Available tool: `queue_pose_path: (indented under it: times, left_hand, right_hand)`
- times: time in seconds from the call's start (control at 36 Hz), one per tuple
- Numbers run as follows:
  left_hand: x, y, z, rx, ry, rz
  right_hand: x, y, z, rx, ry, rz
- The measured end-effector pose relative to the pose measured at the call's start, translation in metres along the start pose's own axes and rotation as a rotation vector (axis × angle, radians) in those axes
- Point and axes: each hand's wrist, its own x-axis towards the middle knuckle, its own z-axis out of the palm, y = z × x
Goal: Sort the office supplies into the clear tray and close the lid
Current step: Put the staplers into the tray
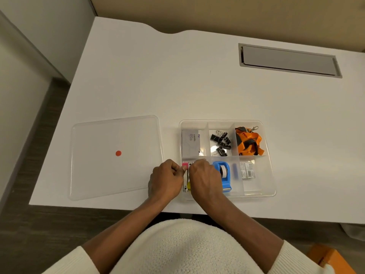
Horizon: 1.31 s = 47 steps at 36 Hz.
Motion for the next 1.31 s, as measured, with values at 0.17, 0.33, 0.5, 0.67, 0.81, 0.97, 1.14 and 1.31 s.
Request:
queue_pose_path:
  times: [0.17,0.33,0.5,0.67,0.81,0.97,1.14,1.31]
  left_hand:
    - [0.003,-0.001,0.000,0.012,-0.010,0.012]
    - [0.005,-0.004,0.003,0.019,0.001,0.026]
    - [0.003,-0.006,0.005,-0.007,0.030,0.036]
    - [0.001,-0.006,0.004,-0.017,0.133,0.121]
    - [-0.001,-0.002,0.003,-0.017,0.150,0.115]
    - [0.003,0.007,0.001,0.032,0.190,0.106]
    - [0.008,0.000,-0.008,0.011,0.165,0.084]
    - [0.021,-0.036,-0.057,0.100,0.461,0.060]
  right_hand:
    - [-0.015,0.002,0.015,-0.066,0.147,-0.076]
    - [-0.030,0.006,0.021,-0.097,0.286,-0.066]
    - [-0.030,0.019,0.032,-0.064,0.313,-0.186]
    - [-0.028,0.020,0.038,-0.020,0.297,-0.219]
    - [-0.024,0.021,0.032,0.043,0.314,-0.214]
    - [-0.021,0.019,0.026,0.020,0.291,-0.216]
    - [-0.022,0.007,0.010,0.100,0.332,-0.189]
    - [-0.010,-0.030,-0.010,0.450,0.441,-0.330]
